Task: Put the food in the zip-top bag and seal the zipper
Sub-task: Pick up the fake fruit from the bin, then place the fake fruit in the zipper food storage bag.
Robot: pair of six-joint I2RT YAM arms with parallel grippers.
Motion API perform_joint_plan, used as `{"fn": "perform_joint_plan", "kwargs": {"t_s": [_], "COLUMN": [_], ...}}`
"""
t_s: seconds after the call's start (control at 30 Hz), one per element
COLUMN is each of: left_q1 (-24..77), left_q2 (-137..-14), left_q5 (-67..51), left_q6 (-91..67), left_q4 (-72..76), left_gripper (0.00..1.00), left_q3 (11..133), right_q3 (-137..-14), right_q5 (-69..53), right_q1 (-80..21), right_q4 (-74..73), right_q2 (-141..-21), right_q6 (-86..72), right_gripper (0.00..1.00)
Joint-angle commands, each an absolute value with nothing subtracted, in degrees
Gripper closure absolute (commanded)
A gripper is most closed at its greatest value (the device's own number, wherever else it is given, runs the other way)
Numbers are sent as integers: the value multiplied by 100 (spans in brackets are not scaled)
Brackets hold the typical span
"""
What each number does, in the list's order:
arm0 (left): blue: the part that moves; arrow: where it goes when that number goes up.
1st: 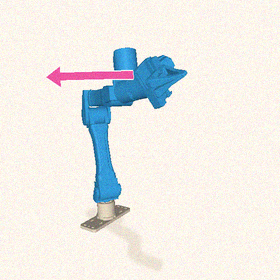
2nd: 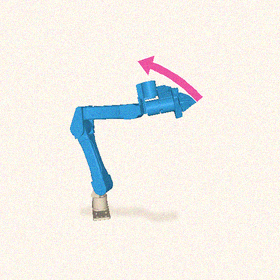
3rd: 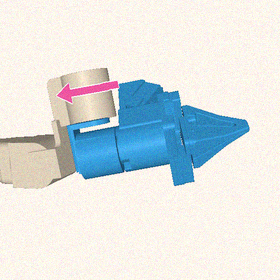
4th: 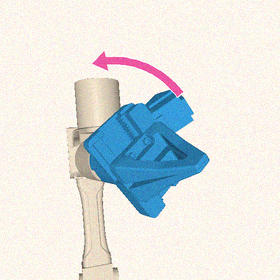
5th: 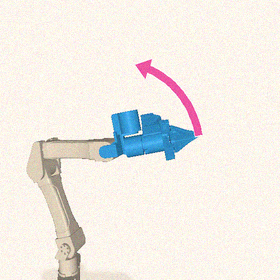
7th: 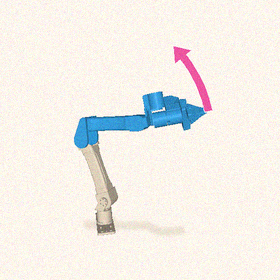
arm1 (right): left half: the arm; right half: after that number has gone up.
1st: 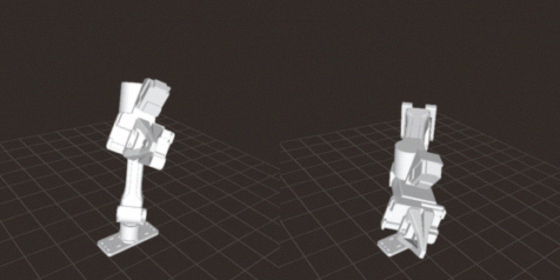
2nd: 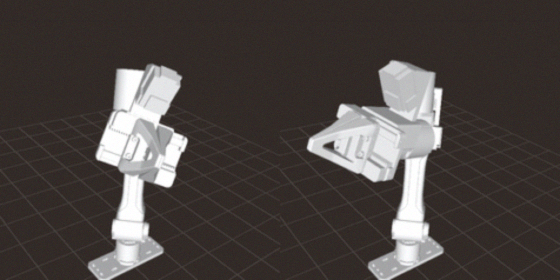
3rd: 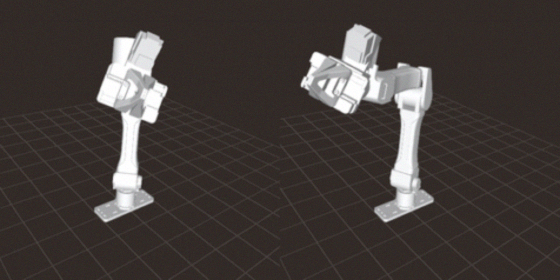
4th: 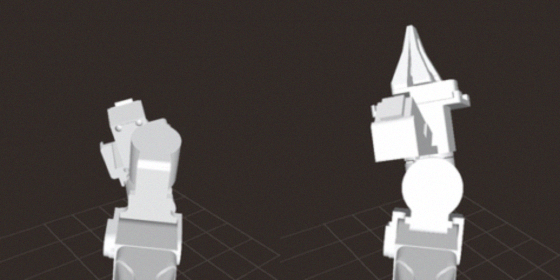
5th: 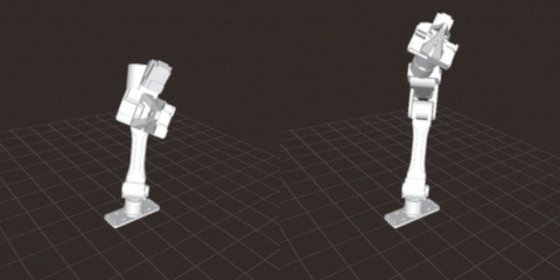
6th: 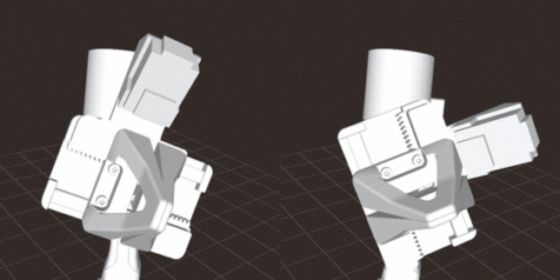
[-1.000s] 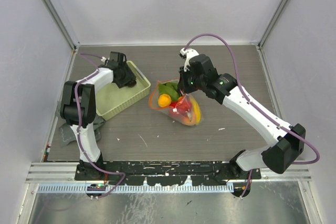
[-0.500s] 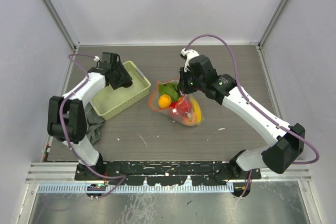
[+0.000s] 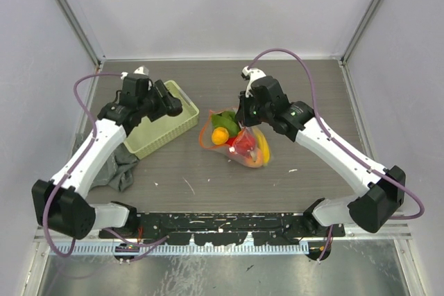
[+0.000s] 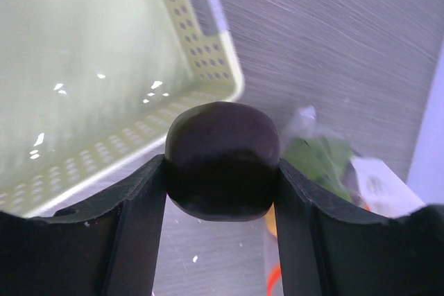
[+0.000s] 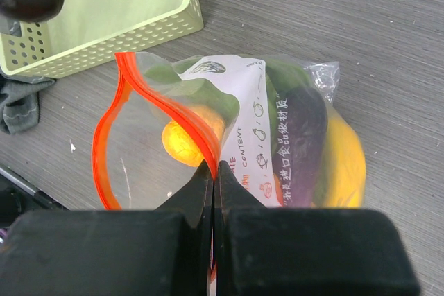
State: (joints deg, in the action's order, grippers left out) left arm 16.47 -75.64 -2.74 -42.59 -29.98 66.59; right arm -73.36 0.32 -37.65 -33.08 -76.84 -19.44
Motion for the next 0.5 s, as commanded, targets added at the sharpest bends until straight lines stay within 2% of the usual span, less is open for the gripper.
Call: {"fn": "perform_joint_plan", "kwargs": {"t_s": [0.0,0.47], "left_q1": [2062,3617], "left_q2": [-6849,-6208], "left_q5": [-399,-443], "left_q6": [-4102,-3867], "left_q4": [-3169,-3140], "left_gripper": [50,49], "left_q3": [6743,6988], "right_q3": [-7367,-7365], "right_q5": [27,-83], "right_q1": [-3758,-3788], "right_q4": [-3029,-2971], "right_q2": [-7415,-7353], "right_q6": [-2071,-2153], "right_gripper": [100,100]}}
